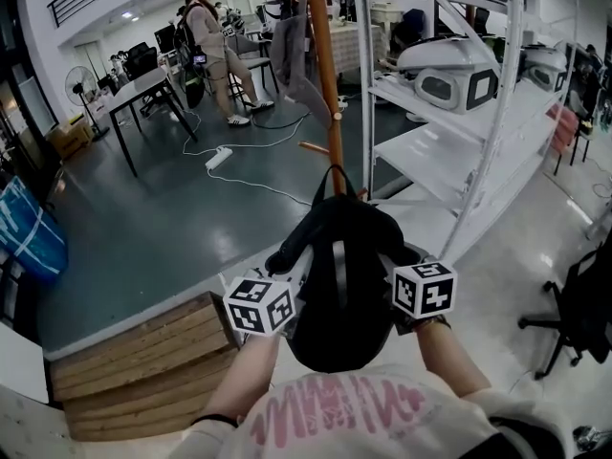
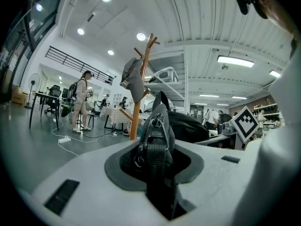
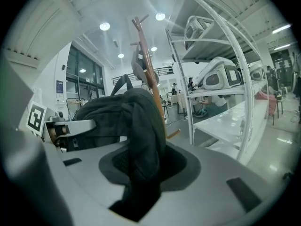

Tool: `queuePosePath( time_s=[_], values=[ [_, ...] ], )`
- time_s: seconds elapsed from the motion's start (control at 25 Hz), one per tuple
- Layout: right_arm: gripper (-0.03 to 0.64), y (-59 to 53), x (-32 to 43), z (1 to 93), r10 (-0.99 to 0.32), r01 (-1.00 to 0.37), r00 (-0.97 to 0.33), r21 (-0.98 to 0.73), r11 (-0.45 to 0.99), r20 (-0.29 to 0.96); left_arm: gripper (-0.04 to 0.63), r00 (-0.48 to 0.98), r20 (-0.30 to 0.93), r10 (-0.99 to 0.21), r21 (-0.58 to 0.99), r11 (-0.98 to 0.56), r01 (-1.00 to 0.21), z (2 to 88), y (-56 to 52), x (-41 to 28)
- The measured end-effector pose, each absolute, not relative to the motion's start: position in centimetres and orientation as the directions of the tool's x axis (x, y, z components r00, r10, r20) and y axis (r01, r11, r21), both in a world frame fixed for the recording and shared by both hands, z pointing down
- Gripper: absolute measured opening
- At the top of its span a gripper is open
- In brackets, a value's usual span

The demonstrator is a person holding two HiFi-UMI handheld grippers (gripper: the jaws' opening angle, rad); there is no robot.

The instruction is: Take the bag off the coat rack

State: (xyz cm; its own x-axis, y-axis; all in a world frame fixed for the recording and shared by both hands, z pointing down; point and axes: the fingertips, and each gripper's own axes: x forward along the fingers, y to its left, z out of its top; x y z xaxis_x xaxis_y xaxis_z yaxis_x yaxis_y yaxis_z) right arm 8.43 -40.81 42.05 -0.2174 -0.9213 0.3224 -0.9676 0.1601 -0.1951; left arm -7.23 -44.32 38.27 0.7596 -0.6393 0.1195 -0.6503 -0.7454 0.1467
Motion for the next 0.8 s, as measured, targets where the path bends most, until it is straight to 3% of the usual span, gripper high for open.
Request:
queuePosePath(
  time_s=[0.8],
  values=[
    [0.123,-42.7,7.4,43.0,-0.900,-0.960,-0.266,-0.184,0.213,0.346,0.101,0.726,0.164,-0.668,0.166,-0.707,-0.688,39.3,-45.5,-8.3]
  ],
)
